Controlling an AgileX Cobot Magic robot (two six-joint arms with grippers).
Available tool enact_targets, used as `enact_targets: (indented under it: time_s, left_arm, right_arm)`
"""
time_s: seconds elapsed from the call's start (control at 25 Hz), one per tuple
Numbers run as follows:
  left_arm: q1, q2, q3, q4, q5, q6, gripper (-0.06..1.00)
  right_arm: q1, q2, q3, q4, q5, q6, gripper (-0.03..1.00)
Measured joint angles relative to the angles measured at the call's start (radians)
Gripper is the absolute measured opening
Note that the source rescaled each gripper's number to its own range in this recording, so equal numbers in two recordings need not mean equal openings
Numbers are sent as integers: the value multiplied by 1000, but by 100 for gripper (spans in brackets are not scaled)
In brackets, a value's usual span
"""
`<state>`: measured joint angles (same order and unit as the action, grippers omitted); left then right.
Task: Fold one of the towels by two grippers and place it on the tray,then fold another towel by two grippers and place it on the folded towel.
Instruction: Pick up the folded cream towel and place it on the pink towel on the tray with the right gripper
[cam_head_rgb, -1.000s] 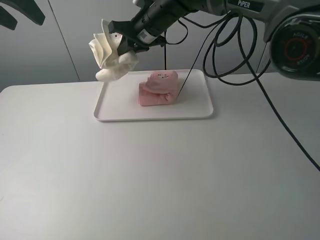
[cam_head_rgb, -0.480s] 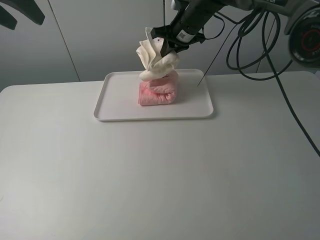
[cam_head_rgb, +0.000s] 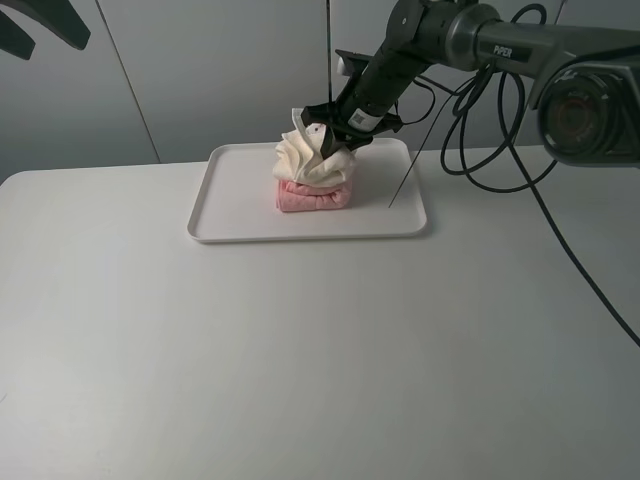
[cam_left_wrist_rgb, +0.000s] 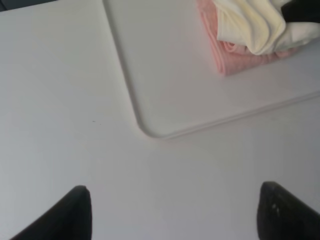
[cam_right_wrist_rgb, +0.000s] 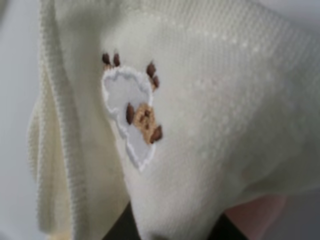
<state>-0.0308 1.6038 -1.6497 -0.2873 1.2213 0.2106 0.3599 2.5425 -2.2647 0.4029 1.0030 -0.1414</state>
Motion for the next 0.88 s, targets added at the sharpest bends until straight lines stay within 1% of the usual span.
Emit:
enact_targets:
  time_s: [0.2,0.24,0.32,0.36,0.4,0.48,0.52,0.56,0.68,0.8,0.88]
  left_arm:
    - [0,0,0,0,0,0,87]
    - [0,0,0,0,0,0,87]
    - [0,0,0,0,0,0,87]
    - [0,0,0,0,0,0,87]
    - [0,0,0,0,0,0,87]
    - [0,0,0,-2,0,0,87]
    - [0,0,0,-2,0,0,87]
    - [0,0,0,-2,0,0,87]
    - [0,0,0,-2,0,2,87]
    - [0,0,0,-2,0,16,87]
    - [0,-9,0,-2,0,20,87]
  right_arm:
    - [0,11,0,-9,-41,4,16]
    - [0,13,0,-11,-48,6,20]
    - [0,13,0,-19,-59,9,36]
    - [0,13,0,-19,-65,11,50]
    - [0,13,0,-19,-70,11,66]
    - [7,14,0,-26,-72,11,91]
    - [12,14,0,-27,-72,11,96]
    - [16,14,0,-27,-74,11,98]
    - [35,14,0,-30,-75,9,100]
    - [46,14,0,-61,-70,7,100]
    - [46,2,0,-99,-54,7,100]
